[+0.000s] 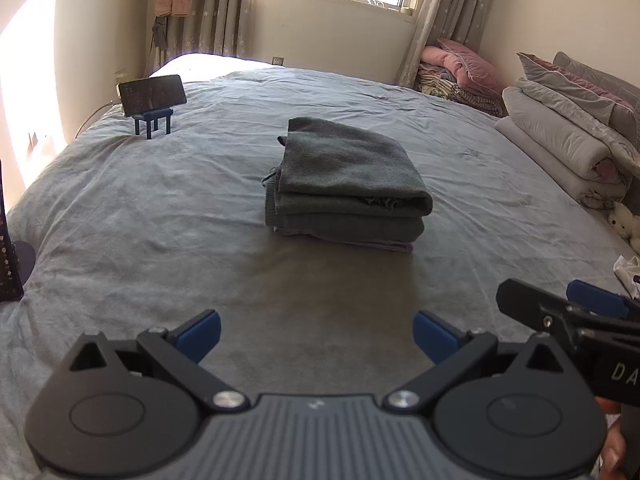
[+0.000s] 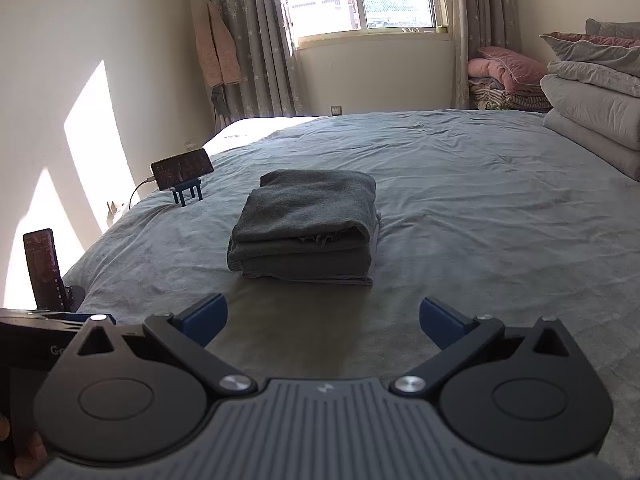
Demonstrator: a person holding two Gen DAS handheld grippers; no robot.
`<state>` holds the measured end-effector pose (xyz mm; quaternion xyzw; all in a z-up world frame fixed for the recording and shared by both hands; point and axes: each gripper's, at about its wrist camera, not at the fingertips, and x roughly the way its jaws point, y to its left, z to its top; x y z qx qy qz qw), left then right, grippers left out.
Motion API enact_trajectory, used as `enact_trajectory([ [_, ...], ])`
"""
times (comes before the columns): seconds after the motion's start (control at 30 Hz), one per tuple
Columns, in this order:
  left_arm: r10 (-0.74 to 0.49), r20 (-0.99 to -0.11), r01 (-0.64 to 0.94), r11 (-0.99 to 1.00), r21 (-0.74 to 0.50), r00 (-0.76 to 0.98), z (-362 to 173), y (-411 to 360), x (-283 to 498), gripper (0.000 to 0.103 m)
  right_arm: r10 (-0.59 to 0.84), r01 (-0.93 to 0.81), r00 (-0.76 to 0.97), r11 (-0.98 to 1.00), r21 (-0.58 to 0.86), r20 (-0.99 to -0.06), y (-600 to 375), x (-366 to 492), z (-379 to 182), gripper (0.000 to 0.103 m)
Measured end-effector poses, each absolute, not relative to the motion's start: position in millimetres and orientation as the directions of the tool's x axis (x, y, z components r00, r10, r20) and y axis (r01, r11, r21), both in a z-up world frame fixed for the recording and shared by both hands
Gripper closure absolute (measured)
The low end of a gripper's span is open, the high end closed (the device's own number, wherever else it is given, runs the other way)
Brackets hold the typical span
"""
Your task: Fold clothes
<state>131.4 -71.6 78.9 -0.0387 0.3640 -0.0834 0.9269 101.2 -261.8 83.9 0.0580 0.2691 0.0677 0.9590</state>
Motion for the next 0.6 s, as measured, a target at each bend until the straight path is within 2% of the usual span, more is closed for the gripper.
enact_trajectory([
  [0.13, -0.08, -0.672, 0.077, 0.996, -0.035, 0.736, 80.0, -77.6, 123.8, 0.001, 0.087, -0.05, 0.825, 0.995, 0.081, -0.559, -249.7, 101.1, 87.4, 0.0],
  [0.23, -0.068, -0.654, 0.079, 0.997, -0.013, 0.754, 89.8, -77.3, 115.3, 0.001, 0.067, -0.045, 0.83, 0.998, 0.053, -0.554, -244.7, 91.6, 97.6, 0.0],
  [0.33, -0.067, -0.65, 0.074, 0.997, -0.017, 0.757, 92.8, -76.0, 108.0, 0.0, 0.082, -0.057, 0.814, 0.996, 0.062, -0.575, -244.6, 82.7, 98.8, 0.0],
  [0.47, -0.095, -0.7, 0.077, 0.995, -0.057, 0.707, 76.3, -72.5, 105.2, 0.001, 0.038, -0.056, 0.791, 0.998, -0.01, -0.611, -236.2, 81.0, 94.8, 0.0],
  [0.6, -0.111, -0.736, 0.075, 0.994, -0.082, 0.667, 62.0, -70.2, 102.5, 0.001, 0.048, -0.051, 0.77, 0.999, 0.015, -0.636, -237.3, 85.3, 87.1, 0.0],
])
